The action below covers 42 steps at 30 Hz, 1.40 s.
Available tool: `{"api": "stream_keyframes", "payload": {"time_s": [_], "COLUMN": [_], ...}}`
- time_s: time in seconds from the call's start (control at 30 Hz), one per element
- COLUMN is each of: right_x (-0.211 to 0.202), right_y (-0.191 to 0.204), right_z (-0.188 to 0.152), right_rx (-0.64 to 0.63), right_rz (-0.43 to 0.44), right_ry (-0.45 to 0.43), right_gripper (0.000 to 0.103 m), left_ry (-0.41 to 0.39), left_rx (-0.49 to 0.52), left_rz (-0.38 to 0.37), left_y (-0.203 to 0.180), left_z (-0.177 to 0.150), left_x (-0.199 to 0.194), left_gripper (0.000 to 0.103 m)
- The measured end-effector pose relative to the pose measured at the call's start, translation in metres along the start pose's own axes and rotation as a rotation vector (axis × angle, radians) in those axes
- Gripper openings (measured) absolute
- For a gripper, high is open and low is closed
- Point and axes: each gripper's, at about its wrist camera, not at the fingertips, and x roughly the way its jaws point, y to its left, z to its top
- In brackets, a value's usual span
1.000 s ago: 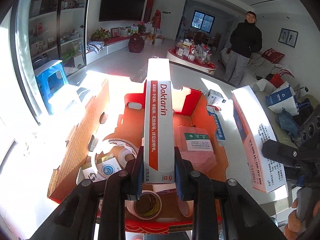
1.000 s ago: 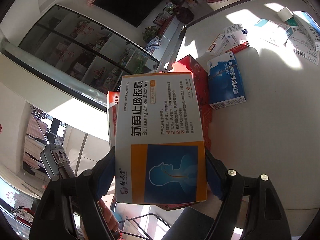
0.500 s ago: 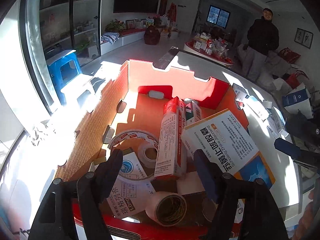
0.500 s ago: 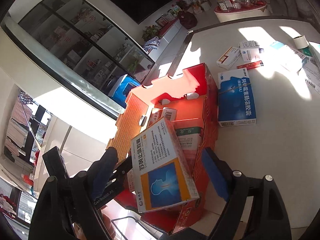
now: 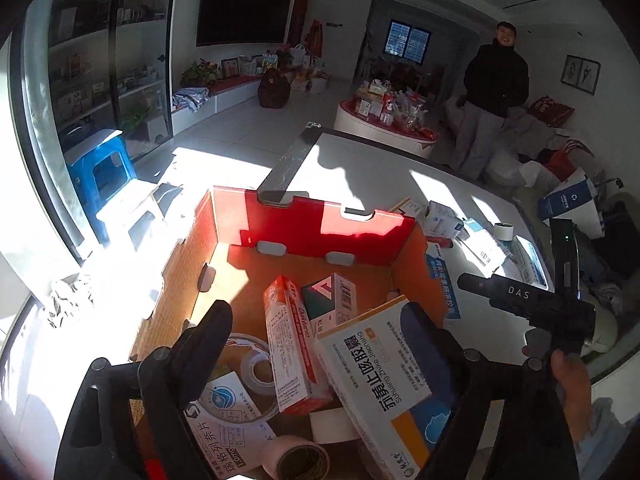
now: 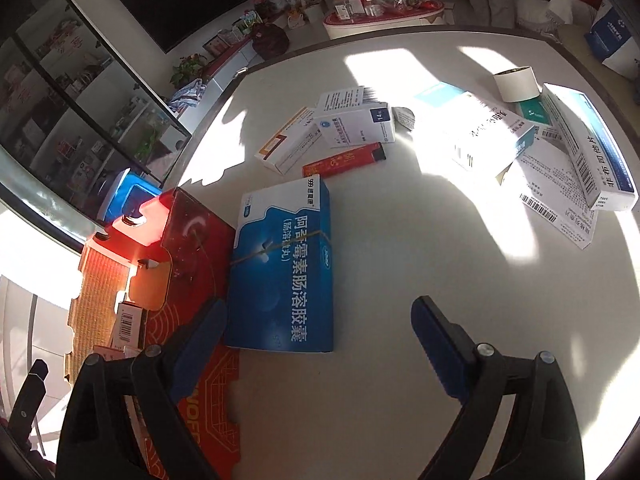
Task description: Organize objects
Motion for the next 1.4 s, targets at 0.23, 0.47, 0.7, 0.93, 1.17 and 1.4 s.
{"api": "stream_keyframes", "payload": {"time_s": [0.23, 0.47, 0.7, 0.93, 1.17, 1.4], "right_x": [-0.065, -0.047, -0.010, 0.002, -0.020, -0.070], "right_y": [-0.096, -0.192, -0.202, -0.201, -0.214, -0.220], "right_z": [0.033, 0.078, 0.092, 0.091, 0.081, 0.055], "right_rx": [0.076, 0.220, 0.134, 0.064, 0.126, 0.203], "right_rz": [-0.156, -0.223, -0.244, -0.241, -0.163, 0.025], "right_ry": [-0.211, -0.100, -0.049, -0.044, -0.090, -0.158], "right_gripper": [0.093, 0.093, 0.093, 0.063, 0.062, 0.061], "left_ry": [0.125, 0.224, 0.353, 0.382, 0.357, 0.257], "left_rx": [0.047, 0.105, 0.135, 0.171, 0.139, 0.140], "left_rz": [-0.312, -0.175, -0.029, 0.004, -0.067, -0.153], "left_y": [-0.107, -0.207, -0.225, -0.235, -0.231, -0.233], "left_z": [0.091, 0.126, 0.108, 0.097, 0.099, 0.110], "left_x": [0.069, 0.200, 0.285, 0.309, 0.307, 0.245], "left_gripper": [0.098, 0.099, 0.099, 0.092, 0.072, 0.072]}}
